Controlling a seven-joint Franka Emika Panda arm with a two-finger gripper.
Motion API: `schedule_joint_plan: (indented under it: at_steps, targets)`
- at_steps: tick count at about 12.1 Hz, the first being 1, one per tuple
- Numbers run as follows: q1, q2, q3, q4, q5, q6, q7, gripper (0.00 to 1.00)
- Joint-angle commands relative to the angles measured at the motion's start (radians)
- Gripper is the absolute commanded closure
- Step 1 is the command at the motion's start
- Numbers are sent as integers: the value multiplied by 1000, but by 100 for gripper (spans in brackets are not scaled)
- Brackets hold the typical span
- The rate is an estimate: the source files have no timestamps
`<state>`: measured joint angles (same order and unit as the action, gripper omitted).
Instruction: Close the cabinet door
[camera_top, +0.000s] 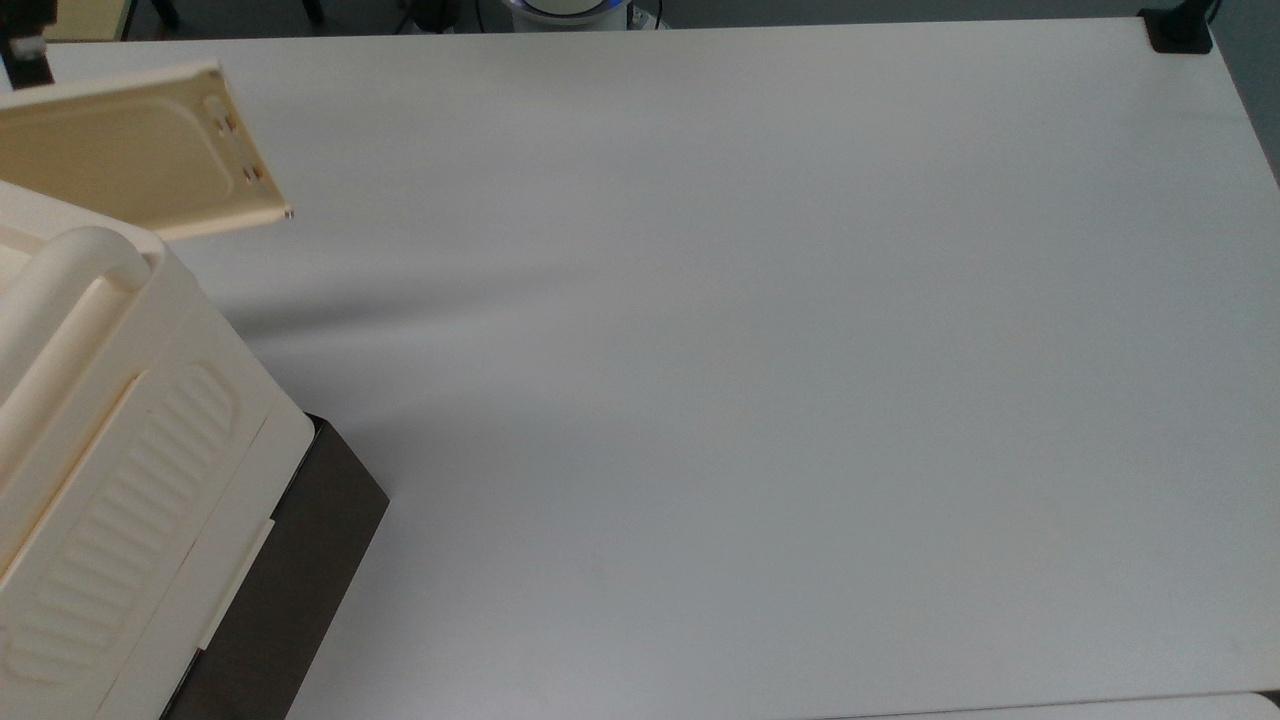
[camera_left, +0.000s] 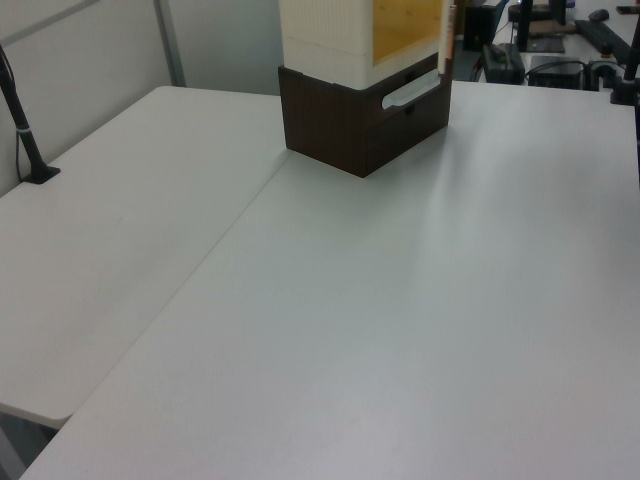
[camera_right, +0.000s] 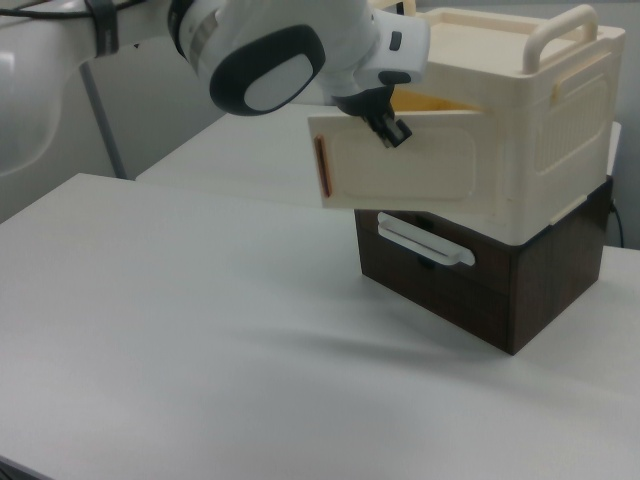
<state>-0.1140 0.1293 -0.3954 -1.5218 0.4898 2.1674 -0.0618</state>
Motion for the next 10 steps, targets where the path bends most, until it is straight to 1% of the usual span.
schedule_joint_plan:
  at_steps: [1,2,3,4,5,6,7,9,10]
  targets:
    - [39,108,45,25,122,313,26,100]
    - [39,146,70,31,128,419,36,100]
    - [36,168,72,32,127,460,36,99]
    - [33,164,72,28,116,457,25,98]
    - [34,147,72,19,105,419,-10,98]
    - [30,129,72,18,89,304,-71,98]
    - [25,98,72,18,23,150,-134,98]
    - [25,49,72,20,-150,-89,-159,97]
    - [36,21,76,18,-196,-195,-158,97]
